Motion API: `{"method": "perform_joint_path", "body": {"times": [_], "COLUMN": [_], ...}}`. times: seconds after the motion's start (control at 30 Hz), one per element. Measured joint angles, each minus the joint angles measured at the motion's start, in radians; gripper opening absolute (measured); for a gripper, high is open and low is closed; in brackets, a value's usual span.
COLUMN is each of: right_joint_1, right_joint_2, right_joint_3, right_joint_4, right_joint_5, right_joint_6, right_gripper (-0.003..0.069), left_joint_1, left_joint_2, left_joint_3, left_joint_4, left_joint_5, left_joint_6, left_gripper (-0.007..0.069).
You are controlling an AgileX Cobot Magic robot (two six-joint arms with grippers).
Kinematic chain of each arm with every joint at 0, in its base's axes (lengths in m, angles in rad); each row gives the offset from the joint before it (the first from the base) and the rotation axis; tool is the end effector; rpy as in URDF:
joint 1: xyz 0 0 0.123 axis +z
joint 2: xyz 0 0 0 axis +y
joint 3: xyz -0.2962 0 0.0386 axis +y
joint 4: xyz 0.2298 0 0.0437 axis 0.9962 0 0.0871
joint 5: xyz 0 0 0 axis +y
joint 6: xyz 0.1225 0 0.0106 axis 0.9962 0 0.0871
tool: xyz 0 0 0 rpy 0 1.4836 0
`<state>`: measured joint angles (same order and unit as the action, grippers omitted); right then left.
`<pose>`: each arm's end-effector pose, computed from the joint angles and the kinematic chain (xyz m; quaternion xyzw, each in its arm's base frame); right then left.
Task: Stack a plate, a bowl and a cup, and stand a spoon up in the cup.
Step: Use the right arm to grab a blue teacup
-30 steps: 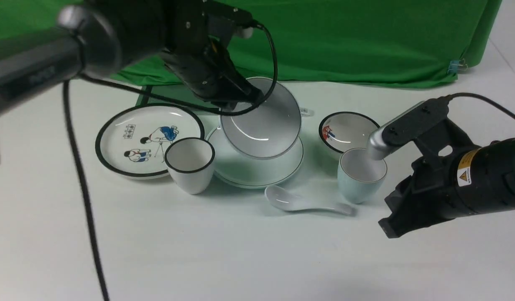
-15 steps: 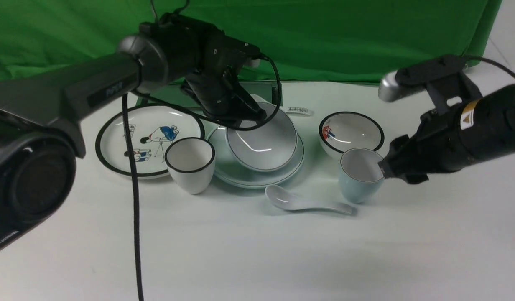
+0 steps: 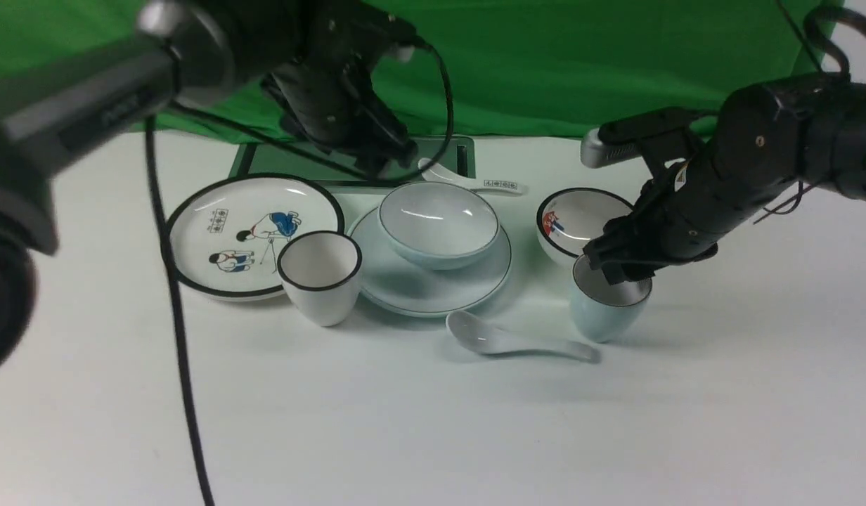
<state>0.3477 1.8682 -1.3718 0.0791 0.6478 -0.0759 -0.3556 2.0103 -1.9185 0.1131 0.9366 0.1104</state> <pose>0.3807 0.1442 0.2169 -0.1793 0.9500 0.0652 0.2473 0.4408 -0.1518 0.2983 0.2365 0.9196 0.0155 0.3134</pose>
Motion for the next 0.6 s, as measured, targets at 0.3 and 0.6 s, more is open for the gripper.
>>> {"method": "perform_joint_path", "body": {"times": [0.3, 0.6], "right_joint_1": [-0.001, 0.060], "right_joint_2": [0.036, -0.014], "right_joint_3": [-0.018, -0.233], "right_joint_4": [-0.006, 0.146], "right_joint_5": [0.047, 0.139], "right_joint_6": [-0.100, -0.218], "right_gripper": [0.0097, 0.0085], "left_joint_1": [0.000, 0.000], "left_joint_2": [-0.354, -0.721], "left_joint_3": [0.002, 0.371], "left_joint_4": [-0.094, -0.091], "left_joint_5": [0.143, 0.064], "left_joint_6": [0.003, -0.006], "left_gripper": [0.0092, -0.0038]}}
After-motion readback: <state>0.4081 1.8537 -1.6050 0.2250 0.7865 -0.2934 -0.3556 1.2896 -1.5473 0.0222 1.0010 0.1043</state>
